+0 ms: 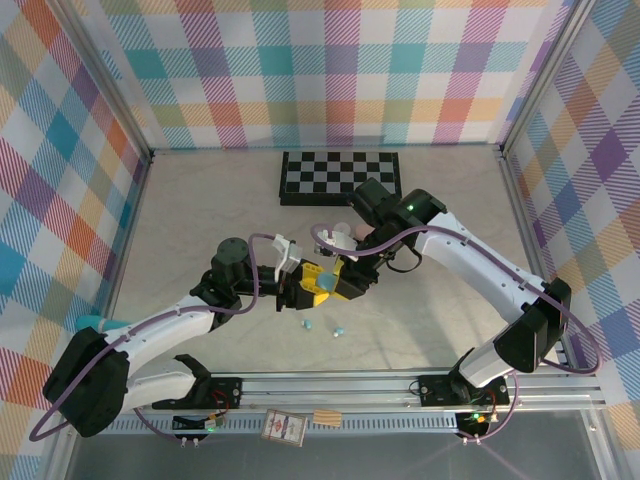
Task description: Insert wireless bluetooth earbuds into charging case
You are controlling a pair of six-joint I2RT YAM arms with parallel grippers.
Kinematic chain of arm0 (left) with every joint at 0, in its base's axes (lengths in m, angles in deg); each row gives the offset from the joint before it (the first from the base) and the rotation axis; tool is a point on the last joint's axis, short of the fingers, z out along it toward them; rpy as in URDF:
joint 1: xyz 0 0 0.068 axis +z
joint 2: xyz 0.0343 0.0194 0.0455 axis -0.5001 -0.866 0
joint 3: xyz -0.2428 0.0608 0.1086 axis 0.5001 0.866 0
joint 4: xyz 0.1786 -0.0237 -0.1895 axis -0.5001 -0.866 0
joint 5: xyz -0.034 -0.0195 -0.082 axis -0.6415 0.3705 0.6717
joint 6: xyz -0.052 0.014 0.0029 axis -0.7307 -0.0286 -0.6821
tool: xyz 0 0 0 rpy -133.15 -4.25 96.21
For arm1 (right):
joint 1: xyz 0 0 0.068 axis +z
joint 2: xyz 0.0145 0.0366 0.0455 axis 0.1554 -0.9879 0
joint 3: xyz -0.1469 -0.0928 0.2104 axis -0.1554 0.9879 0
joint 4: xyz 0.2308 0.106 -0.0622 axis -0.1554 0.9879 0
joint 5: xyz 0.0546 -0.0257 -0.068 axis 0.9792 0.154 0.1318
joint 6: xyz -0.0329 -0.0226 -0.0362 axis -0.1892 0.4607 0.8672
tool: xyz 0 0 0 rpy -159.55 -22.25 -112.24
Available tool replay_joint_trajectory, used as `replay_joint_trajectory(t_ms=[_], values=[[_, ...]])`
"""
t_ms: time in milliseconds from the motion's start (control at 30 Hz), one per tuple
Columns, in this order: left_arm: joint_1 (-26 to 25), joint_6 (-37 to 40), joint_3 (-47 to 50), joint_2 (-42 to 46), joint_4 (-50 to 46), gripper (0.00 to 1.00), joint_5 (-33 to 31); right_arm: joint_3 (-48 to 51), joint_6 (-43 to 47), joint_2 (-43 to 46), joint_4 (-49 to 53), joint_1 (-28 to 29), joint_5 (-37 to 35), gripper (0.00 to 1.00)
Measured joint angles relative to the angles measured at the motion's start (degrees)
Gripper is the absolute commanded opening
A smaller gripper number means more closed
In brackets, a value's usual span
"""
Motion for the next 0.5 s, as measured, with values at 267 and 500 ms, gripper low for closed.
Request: replay_joint_trajectory(t_ms=[267, 500], values=[[0.0, 0.5, 0.0, 0.0, 1.0, 0.26, 0.0, 2.0, -0.3, 2.3, -2.7, 0.0, -0.7, 0.38], [0.0, 2.0, 0.0, 0.0, 1.2, 0.25, -0.2, 4.0, -1.1, 4.2, -5.2, -0.5, -1.3, 0.47]])
